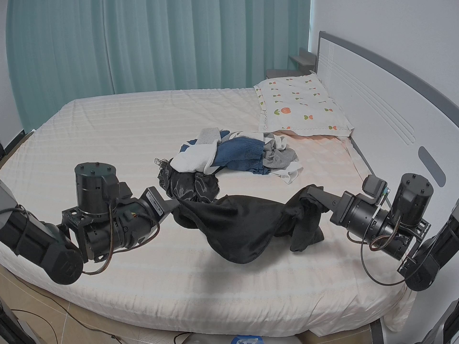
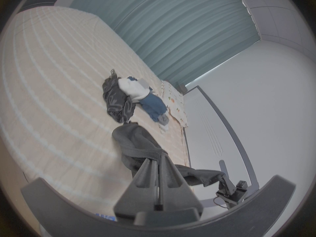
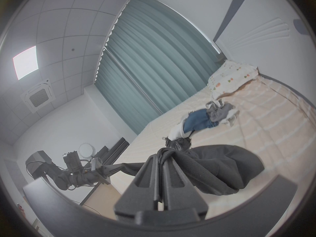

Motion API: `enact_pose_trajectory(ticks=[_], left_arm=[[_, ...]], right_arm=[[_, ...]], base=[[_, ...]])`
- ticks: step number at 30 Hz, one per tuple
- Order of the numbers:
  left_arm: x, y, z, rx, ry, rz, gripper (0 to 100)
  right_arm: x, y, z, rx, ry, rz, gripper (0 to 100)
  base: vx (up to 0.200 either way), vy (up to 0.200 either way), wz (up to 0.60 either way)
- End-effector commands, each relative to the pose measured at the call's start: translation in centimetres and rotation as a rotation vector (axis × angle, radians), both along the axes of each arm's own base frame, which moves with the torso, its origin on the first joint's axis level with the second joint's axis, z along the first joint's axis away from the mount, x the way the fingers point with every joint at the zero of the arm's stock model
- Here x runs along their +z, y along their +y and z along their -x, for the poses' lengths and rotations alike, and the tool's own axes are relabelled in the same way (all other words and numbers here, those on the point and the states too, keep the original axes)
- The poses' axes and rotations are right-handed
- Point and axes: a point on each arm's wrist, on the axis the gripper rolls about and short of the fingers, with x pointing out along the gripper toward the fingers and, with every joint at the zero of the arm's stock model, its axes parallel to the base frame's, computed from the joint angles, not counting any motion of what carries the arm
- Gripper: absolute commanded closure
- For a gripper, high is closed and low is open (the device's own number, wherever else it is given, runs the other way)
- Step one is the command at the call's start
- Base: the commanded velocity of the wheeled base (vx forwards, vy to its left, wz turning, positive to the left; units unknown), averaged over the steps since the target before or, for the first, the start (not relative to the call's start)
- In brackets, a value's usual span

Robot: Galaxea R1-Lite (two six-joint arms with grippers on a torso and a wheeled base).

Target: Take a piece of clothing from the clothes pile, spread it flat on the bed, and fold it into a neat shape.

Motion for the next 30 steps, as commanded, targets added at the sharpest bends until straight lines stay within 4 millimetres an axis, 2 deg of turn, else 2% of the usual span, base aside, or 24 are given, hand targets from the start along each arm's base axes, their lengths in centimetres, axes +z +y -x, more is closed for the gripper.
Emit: enact_pose_trajectory(ticks=[1,9,13,18,30], left_arm=[[-1.2,0.1,1.7,-0.036,0.056,0.020,100],[-1.9,-0.3,1.6,-0.040,0.081,0.056,100],[-2.8,-0.8,1.5,-0.070,0.114,0.052,100],[-3.0,-0.8,1.6,-0.073,0.123,0.052,100],[-3.2,-0.6,1.7,-0.071,0.131,0.049,100]], right_arm=[[-2.5,-0.6,-0.1,-0.019,0.088,0.032,100],[-3.5,-0.8,-0.4,-0.037,0.151,0.004,100],[-3.8,-0.8,-0.3,-0.036,0.163,0.010,100],[-3.6,-0.9,-0.1,-0.036,0.160,0.009,100],[-3.7,-0.8,0.0,-0.035,0.163,0.011,100]], base=[[0.000,0.000,0.00],[0.000,0.000,0.00],[-0.200,0.000,0.00],[-0.200,0.000,0.00],[0.000,0.000,0.00]])
